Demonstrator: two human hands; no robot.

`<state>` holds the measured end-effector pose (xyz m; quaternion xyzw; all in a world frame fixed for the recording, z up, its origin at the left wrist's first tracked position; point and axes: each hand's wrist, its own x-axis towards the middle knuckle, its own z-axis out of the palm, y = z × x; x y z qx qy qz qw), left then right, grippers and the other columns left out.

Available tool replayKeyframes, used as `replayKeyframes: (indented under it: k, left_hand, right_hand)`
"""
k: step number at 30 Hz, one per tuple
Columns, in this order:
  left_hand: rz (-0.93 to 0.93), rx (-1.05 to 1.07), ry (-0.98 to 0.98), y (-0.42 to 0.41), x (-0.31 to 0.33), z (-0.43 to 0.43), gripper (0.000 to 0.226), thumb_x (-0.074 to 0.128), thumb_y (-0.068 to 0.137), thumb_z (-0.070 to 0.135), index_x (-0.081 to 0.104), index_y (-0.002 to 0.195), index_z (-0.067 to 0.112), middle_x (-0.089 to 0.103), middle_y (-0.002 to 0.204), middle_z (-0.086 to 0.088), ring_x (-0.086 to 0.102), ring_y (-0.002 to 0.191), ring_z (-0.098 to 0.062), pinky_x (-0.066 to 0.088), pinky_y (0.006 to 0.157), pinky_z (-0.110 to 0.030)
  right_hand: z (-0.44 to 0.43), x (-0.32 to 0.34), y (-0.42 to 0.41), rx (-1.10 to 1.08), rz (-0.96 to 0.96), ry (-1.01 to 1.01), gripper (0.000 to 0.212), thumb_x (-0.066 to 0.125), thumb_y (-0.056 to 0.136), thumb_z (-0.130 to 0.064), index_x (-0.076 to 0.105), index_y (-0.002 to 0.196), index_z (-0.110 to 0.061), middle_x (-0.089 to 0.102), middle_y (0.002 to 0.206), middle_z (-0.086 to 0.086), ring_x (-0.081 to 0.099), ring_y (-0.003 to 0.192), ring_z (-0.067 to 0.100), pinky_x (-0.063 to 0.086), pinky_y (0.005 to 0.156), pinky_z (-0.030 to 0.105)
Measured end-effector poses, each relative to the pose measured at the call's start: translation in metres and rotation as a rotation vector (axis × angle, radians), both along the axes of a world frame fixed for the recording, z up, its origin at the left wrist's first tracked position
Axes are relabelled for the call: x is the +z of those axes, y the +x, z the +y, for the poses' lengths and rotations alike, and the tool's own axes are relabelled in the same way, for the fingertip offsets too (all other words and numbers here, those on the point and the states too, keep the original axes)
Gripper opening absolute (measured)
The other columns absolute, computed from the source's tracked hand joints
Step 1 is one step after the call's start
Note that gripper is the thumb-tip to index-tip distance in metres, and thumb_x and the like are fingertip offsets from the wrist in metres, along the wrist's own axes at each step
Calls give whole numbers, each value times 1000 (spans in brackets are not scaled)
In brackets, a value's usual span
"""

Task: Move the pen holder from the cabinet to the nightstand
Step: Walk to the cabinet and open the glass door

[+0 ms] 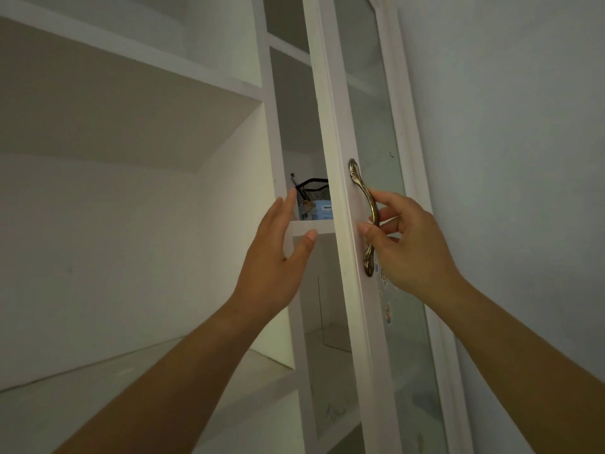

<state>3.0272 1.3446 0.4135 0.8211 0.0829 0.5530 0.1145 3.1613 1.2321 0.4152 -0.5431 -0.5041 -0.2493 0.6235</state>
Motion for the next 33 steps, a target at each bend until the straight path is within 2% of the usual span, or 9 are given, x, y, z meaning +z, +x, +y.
replayKeyframes:
  k: [5, 9, 14, 17, 20, 22, 25, 29, 33]
  left_hand:
    - [-62, -57, -72, 10, 2, -13, 57, 42, 92, 40, 15, 141, 41, 19, 152, 16, 16, 137, -3, 16, 105, -24]
    - [-87, -15, -70, 13, 0, -16, 60, 39, 86, 48, 14, 141, 43, 18, 153, 13, 17, 139, -7, 17, 107, -28]
    - [-94, -88, -122, 25, 5, -36, 56, 43, 91, 39, 17, 141, 41, 19, 152, 14, 18, 137, -6, 19, 97, -20]
    - [-110, -100, -118, 39, 12, -54, 56, 41, 90, 41, 17, 140, 42, 18, 152, 15, 16, 131, 4, 18, 92, -19]
    - [-124, -178, -123, 55, 20, -73, 56, 39, 88, 45, 17, 139, 44, 18, 151, 17, 15, 122, 9, 17, 94, -20]
    - [-133, -246, -126, 66, 25, -88, 55, 36, 86, 49, 18, 138, 47, 19, 151, 17, 18, 128, 5, 18, 98, -22]
    - [-122, -353, -126, 83, 33, -111, 52, 32, 87, 52, 18, 137, 51, 20, 150, 21, 22, 128, 6, 22, 103, -26]
    - [-77, -496, -129, 105, 36, -138, 50, 35, 90, 47, 17, 136, 52, 26, 149, 20, 31, 132, -3, 33, 108, -40]
    - [-86, -581, -133, 126, 35, -158, 52, 37, 91, 42, 18, 139, 48, 34, 142, 23, 44, 121, 2, 43, 102, -35]
  right_hand:
    - [-13, -1, 5, 13, -4, -5, 45, 60, 84, -24, 46, 127, -27, 55, 108, -1, 55, 78, 4, 41, 65, 9]
    - [-27, -2, 13, 21, -10, 3, 43, 60, 85, -25, 47, 125, -29, 55, 106, -3, 56, 81, 4, 42, 58, 1]
    - [-48, -2, 25, 64, -14, 1, 38, 61, 83, -23, 48, 117, -35, 56, 100, -6, 59, 82, 7, 45, 63, 4]
    - [-60, -1, 33, 100, -22, 0, 37, 61, 83, -22, 47, 114, -37, 55, 95, -9, 61, 84, 10, 51, 74, 16]
    - [-74, 0, 40, 132, -14, 2, 37, 61, 83, -21, 50, 116, -33, 56, 92, -9, 62, 85, 15, 54, 82, 29]
    - [-85, 0, 46, 159, -12, 3, 37, 61, 83, -18, 50, 116, -32, 55, 90, -8, 62, 84, 17, 55, 82, 31]
    - [-100, 0, 56, 182, -10, -4, 38, 62, 83, -15, 52, 116, -30, 57, 90, -3, 62, 83, 17, 56, 80, 33]
    - [-118, 0, 73, 195, -8, -15, 38, 62, 83, -15, 52, 115, -34, 59, 92, -1, 63, 83, 17, 56, 79, 37]
    - [-135, -1, 91, 207, 12, 5, 39, 62, 83, -12, 56, 119, -27, 61, 96, 5, 64, 82, 19, 57, 78, 38]
